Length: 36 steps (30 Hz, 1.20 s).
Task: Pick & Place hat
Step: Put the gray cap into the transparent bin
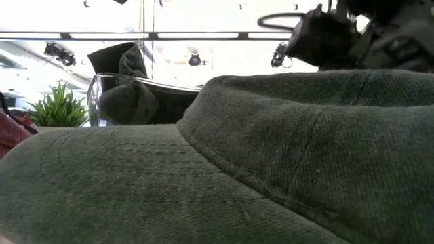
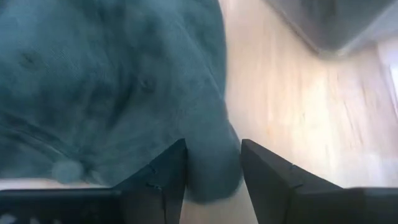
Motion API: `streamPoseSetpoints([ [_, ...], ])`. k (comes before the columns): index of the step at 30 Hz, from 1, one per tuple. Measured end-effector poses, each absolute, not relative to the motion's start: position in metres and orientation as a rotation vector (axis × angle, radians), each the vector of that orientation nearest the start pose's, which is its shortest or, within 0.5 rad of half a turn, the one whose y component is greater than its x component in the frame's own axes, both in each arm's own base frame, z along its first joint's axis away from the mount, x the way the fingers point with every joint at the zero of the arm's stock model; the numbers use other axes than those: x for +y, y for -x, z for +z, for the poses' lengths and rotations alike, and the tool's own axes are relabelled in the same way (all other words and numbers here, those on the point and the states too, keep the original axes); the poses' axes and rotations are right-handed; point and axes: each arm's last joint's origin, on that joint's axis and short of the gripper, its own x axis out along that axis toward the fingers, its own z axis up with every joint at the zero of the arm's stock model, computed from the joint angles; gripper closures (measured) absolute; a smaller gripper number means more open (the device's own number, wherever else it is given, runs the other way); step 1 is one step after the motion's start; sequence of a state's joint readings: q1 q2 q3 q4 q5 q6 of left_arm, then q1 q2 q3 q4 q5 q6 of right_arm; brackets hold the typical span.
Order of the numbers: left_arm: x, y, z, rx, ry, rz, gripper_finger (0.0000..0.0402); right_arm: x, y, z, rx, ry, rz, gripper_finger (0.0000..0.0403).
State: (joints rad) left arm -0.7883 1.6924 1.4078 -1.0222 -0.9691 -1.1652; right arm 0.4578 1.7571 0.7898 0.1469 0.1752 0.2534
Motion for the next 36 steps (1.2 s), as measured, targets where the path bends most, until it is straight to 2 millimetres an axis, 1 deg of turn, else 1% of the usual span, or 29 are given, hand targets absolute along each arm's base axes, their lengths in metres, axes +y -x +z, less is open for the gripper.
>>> streamPoseSetpoints([
  [2,-0.214,-0.247,0.273,0.586,0.09,0.562,0.0246,0.138,-0.291,0.122,0.825,0.01,0.148,0.0251],
  [4,-0.214,-0.247,0.273,0.587,0.089,0.562,0.0246,0.138,-0.29,0.121,0.845,0.0,0.163,0.0267],
  [6,-0.214,-0.247,0.273,0.586,0.09,0.562,0.0246,0.138,-0.289,0.12,0.861,-0.009,0.184,0.0297],
  [9,-0.215,-0.247,0.273,0.58,0.103,0.559,0.0246,0.139,-0.288,0.125,0.853,-0.03,0.186,0.0369],
  [10,-0.216,-0.248,0.274,0.575,0.112,0.556,0.0246,0.139,-0.288,0.128,0.848,-0.048,0.176,0.0384],
  [11,-0.216,-0.249,0.274,0.569,0.122,0.554,0.0246,0.138,-0.286,0.133,0.841,-0.07,0.162,0.0389],
  [13,-0.217,-0.253,0.275,0.547,0.161,0.547,0.0246,0.136,-0.286,0.147,0.832,-0.119,0.134,0.0384],
  [15,-0.216,-0.26,0.277,0.519,0.215,0.548,0.0246,0.133,-0.286,0.168,0.818,-0.137,0.083,0.0385],
  [20,-0.203,-0.288,0.284,0.465,0.29,0.529,0.0246,0.124,-0.28,0.236,0.736,-0.044,-0.081,0.0396],
  [23,-0.192,-0.306,0.291,0.43,0.241,0.501,0.0246,0.119,-0.275,0.273,0.67,-0.01,-0.134,0.0396],
  [26,-0.179,-0.324,0.3,0.376,0.159,0.483,0.0246,0.113,-0.267,0.3,0.633,0.048,-0.171,0.0399],
  [29,-0.162,-0.34,0.309,0.33,0.061,0.486,0.0246,0.106,-0.264,0.317,0.602,0.06,-0.195,0.0399],
  [31,-0.149,-0.348,0.311,0.328,0.0,0.498,0.0246,0.103,-0.265,0.323,0.59,0.058,-0.203,0.04],
  [33,-0.137,-0.354,0.312,0.341,-0.018,0.492,0.0246,0.099,-0.267,0.326,0.583,0.057,-0.214,0.0401],
  [36,-0.124,-0.361,0.312,0.358,0.01,0.45,0.0246,0.093,-0.269,0.326,0.591,0.077,-0.229,0.0401],
])
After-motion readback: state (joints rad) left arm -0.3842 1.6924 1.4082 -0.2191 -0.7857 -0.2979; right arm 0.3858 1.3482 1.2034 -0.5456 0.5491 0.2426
